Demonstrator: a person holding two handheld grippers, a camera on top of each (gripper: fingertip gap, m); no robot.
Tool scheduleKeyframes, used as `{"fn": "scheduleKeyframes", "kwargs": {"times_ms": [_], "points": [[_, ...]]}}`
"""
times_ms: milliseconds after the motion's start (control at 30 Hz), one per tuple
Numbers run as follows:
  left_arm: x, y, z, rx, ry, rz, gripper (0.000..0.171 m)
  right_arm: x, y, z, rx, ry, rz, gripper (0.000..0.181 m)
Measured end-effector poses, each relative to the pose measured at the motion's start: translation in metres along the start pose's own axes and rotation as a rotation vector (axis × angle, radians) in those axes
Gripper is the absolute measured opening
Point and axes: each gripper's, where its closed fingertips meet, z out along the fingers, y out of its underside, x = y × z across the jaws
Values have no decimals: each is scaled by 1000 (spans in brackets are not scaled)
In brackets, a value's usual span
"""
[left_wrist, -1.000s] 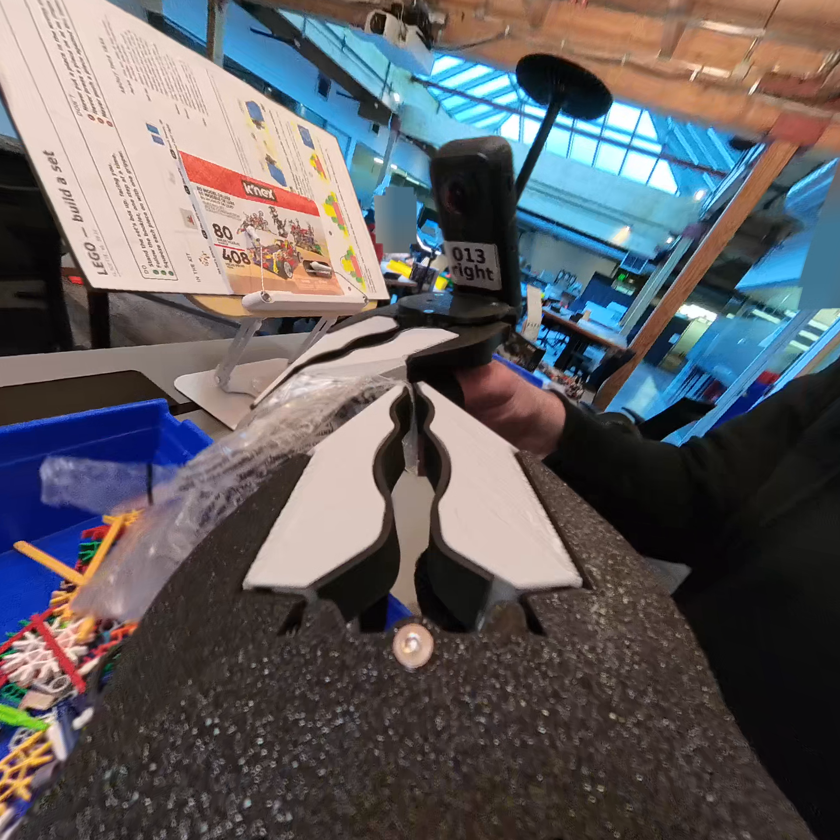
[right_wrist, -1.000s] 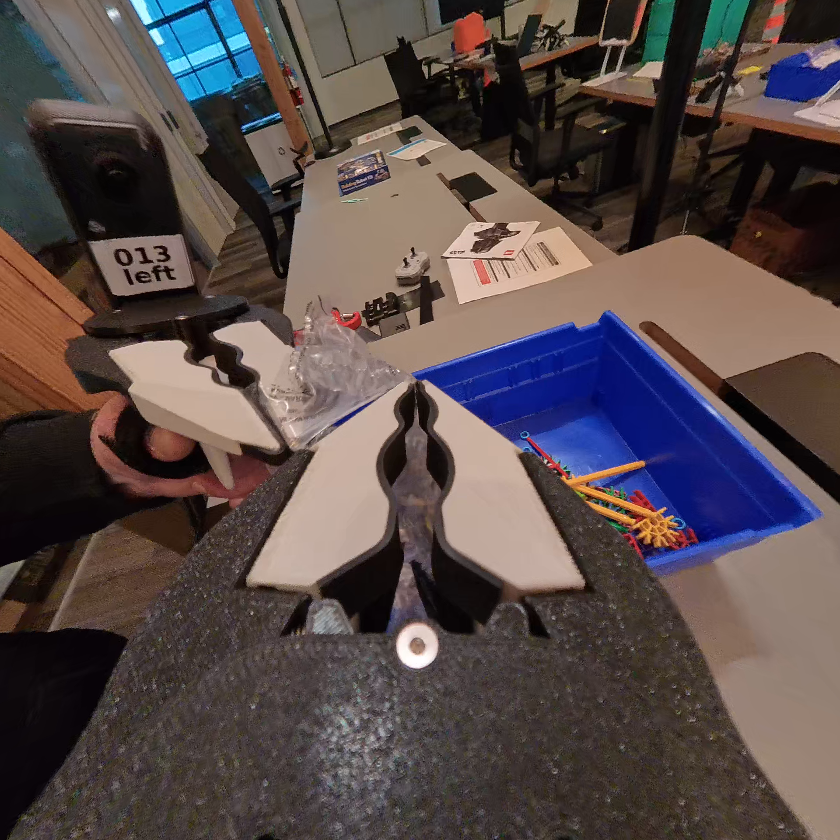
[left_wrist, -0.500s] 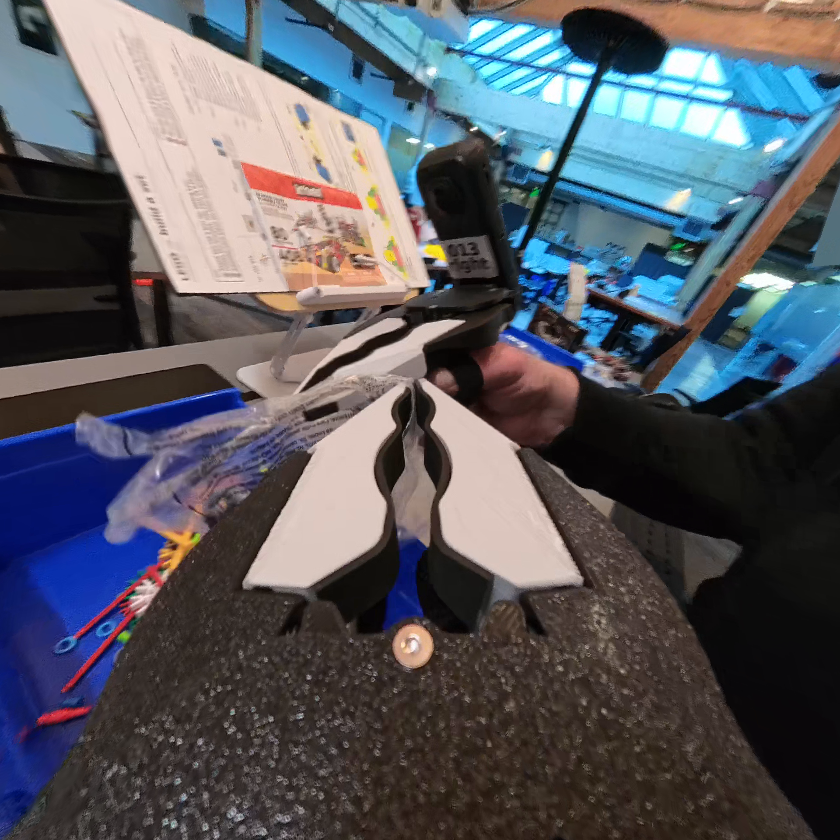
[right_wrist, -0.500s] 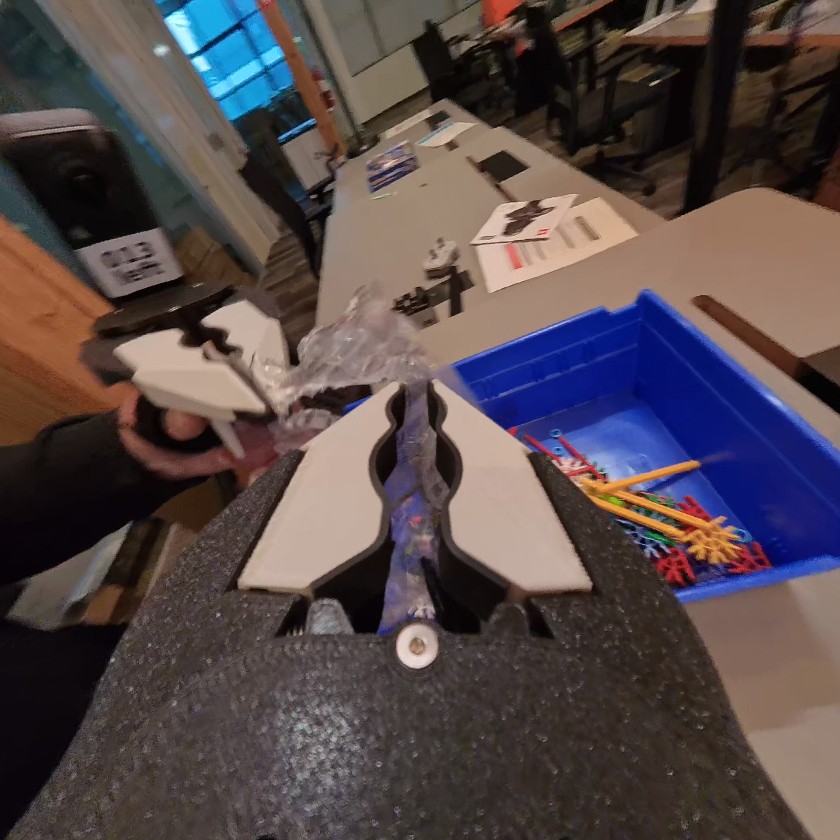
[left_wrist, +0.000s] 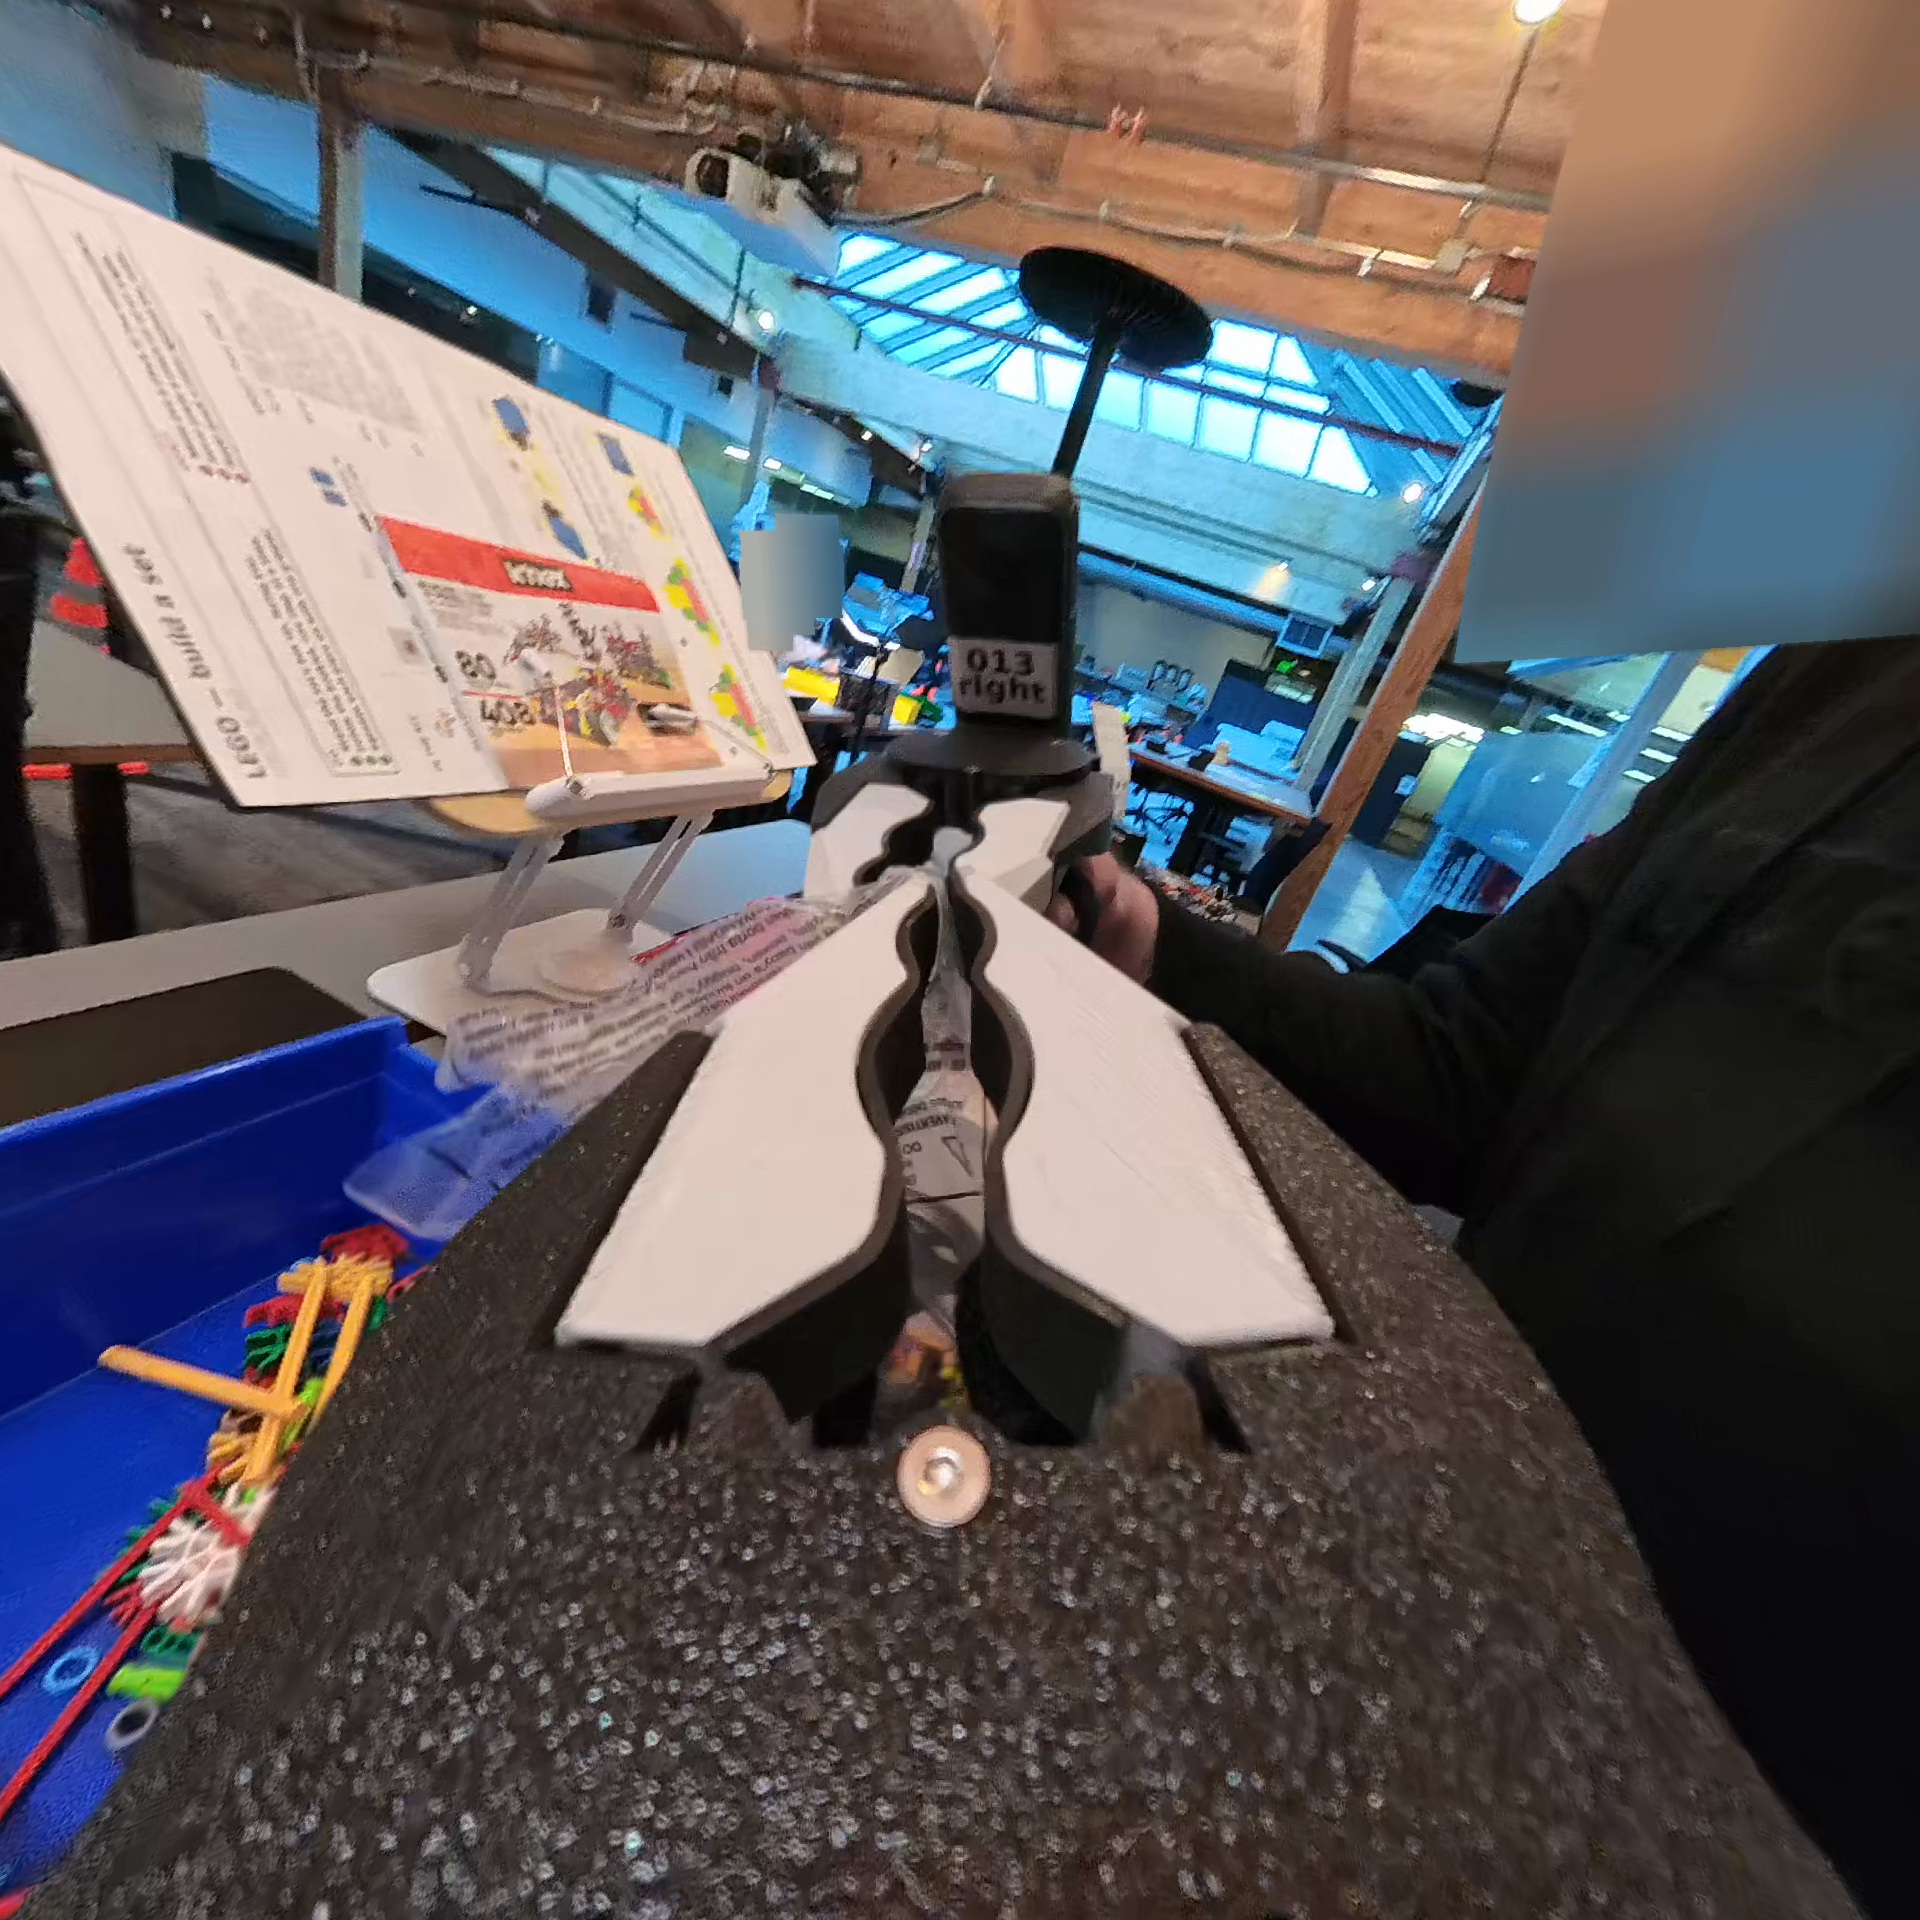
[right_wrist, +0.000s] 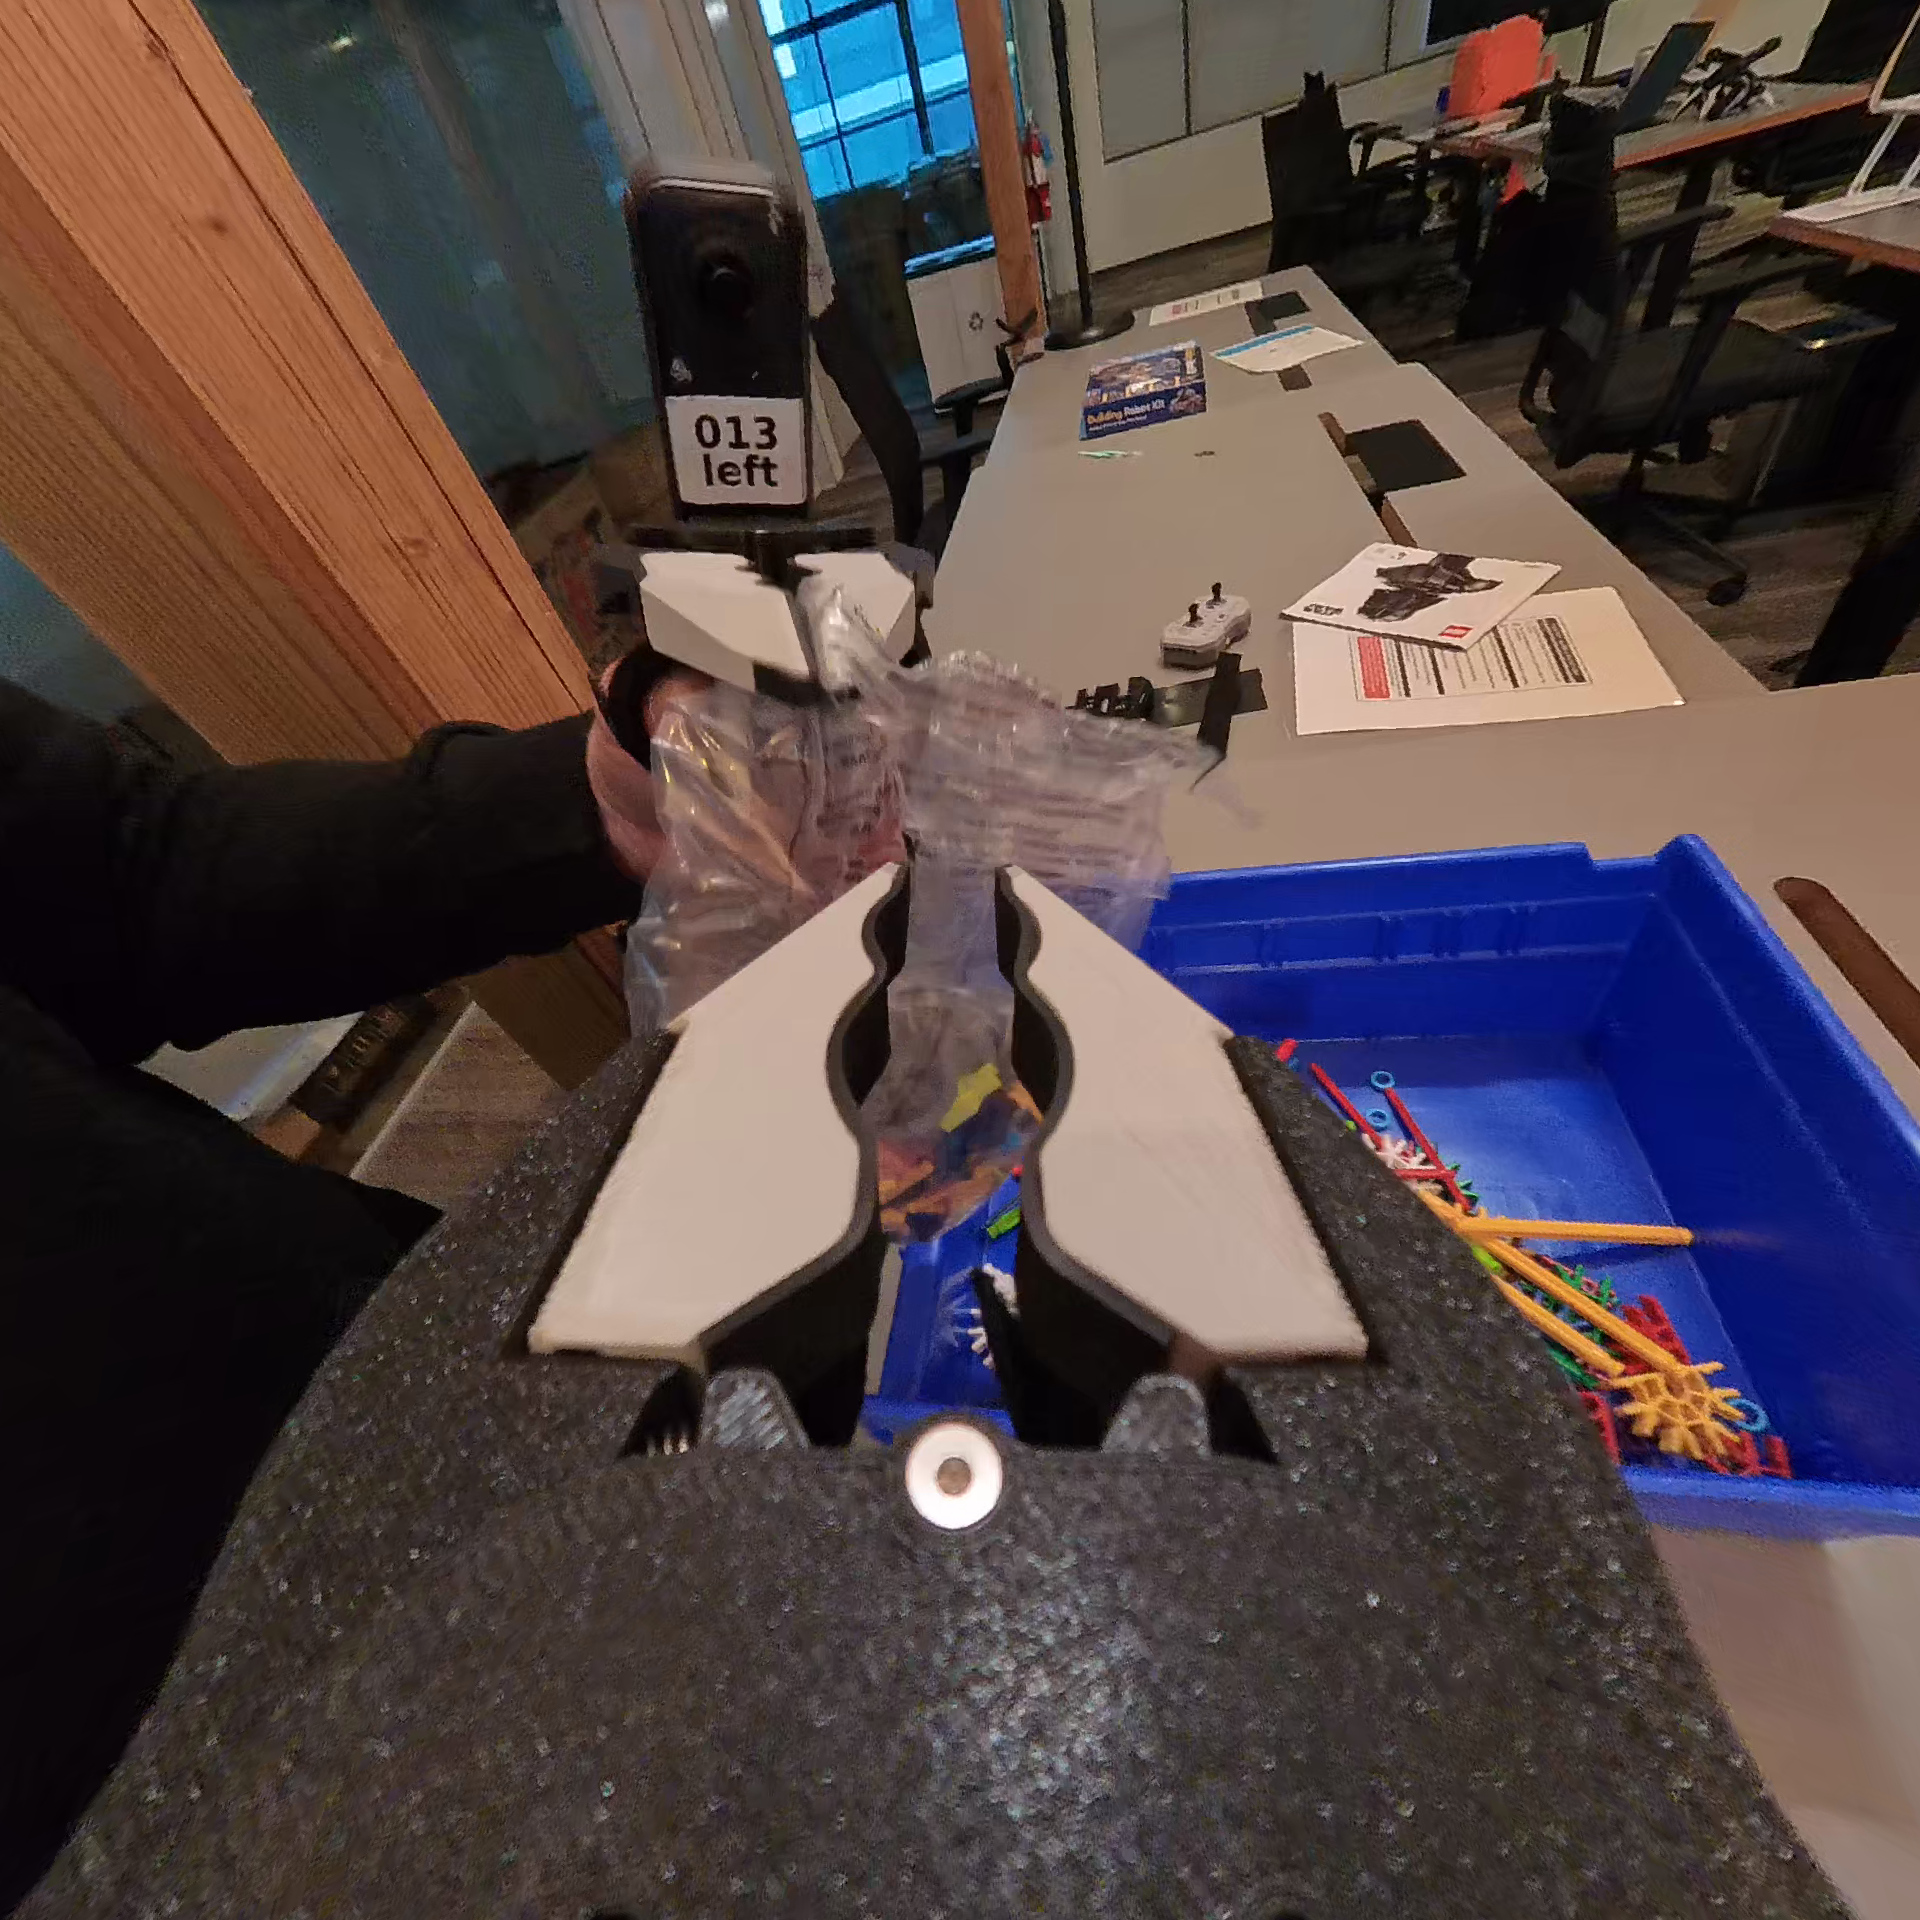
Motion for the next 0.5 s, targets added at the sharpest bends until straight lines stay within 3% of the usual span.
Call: {"fn": "scheduleKeyframes", "kwargs": {"times_ms": [500], "points": [[24,-9,5,14,137,25,0,-25,-26,1,139,-101,31,6]]}}
